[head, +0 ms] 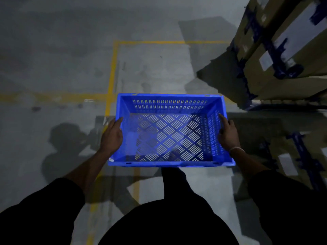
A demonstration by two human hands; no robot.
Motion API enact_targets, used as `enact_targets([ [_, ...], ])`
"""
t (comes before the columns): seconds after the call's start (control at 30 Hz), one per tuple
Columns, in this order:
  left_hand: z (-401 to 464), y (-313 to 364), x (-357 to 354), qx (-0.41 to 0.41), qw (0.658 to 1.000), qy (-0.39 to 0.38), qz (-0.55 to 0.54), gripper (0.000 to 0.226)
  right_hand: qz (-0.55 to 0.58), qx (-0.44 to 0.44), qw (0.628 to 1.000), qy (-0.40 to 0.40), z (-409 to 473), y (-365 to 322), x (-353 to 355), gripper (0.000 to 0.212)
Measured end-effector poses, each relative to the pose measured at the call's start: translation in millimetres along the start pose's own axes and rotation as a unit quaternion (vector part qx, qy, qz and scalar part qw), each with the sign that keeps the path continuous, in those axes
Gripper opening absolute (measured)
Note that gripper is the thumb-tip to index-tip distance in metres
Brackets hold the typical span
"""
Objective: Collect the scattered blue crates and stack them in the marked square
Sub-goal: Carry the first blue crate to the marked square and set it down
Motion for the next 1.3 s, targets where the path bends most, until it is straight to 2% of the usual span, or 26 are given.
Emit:
enact_targets([
  [0.2,122.0,-2.4,-36.8,0.004,0.998,-0.058,-0.002,0.066,0.029,-0.033,0.999,-0.032,124.1,-0.1,-25.3,0.073],
  [0.37,202.9,-12.9,-80.9,0.007,0.995,-0.101,-0.007,0.07,0.027,-0.056,0.997,-0.041,214.3,21.9,-62.7,0.081],
  [0.63,319.0,-53.0,-218.6,0.012,0.987,-0.156,-0.032,0.081,0.012,-0.091,0.995,-0.046,343.1,109.3,-185.7,0.083],
  [0.8,369.1,-93.9,-331.7,0.025,0.981,-0.188,-0.038,0.078,-0.003,-0.093,0.995,-0.045,406.5,177.6,-274.2,0.085],
  [1.07,431.5,-138.4,-480.7,0.02,0.98,-0.194,-0.028,0.074,-0.021,-0.111,0.992,-0.063,492.9,269.5,-382.2,0.084],
  [1.3,461.3,-153.8,-536.0,0.028,0.978,-0.205,-0.035,0.075,-0.027,-0.114,0.99,-0.079,530.3,313.0,-428.1,0.083],
])
Point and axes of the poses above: each hand's wrist, its own z-axis towards the middle knuckle, its own x-axis out of the back of the hand, y = z × x, the point moved 4 cm from there along z, towards the middle knuckle, and after that the axes turned 14 degrees about z, right-handed, at the moved point
